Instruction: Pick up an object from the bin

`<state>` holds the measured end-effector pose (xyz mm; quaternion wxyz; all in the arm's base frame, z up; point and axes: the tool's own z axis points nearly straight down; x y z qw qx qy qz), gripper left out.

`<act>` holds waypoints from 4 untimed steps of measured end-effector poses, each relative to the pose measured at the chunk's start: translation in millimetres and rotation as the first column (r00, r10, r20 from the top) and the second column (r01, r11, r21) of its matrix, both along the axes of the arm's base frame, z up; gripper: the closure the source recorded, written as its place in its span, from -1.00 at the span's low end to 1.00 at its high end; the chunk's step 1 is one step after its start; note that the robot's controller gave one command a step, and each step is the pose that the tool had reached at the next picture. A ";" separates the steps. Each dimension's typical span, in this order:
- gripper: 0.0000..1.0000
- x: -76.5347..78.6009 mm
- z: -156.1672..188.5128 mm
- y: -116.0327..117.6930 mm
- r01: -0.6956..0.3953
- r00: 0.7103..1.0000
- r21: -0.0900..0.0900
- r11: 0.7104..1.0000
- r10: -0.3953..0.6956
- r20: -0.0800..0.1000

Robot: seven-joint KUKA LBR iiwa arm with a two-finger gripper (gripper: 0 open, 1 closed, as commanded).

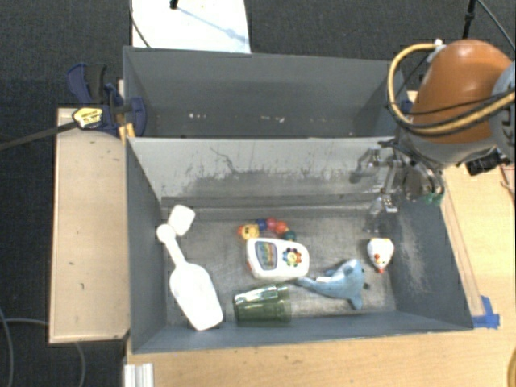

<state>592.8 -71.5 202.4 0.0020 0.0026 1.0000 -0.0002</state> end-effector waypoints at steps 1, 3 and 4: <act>-1.00 -45.1 -72.9 31.6 -0.035 0.999 0.000 0.999 0.035 0.002; -1.00 -95.4 -76.5 78.8 -0.209 0.978 0.001 0.978 0.209 -0.003; -1.00 -83.3 -121.9 99.6 -0.119 0.993 -0.004 0.993 0.119 0.028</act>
Offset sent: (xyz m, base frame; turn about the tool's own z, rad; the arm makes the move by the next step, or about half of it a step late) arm -0.0594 0.0618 -0.0498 -0.0455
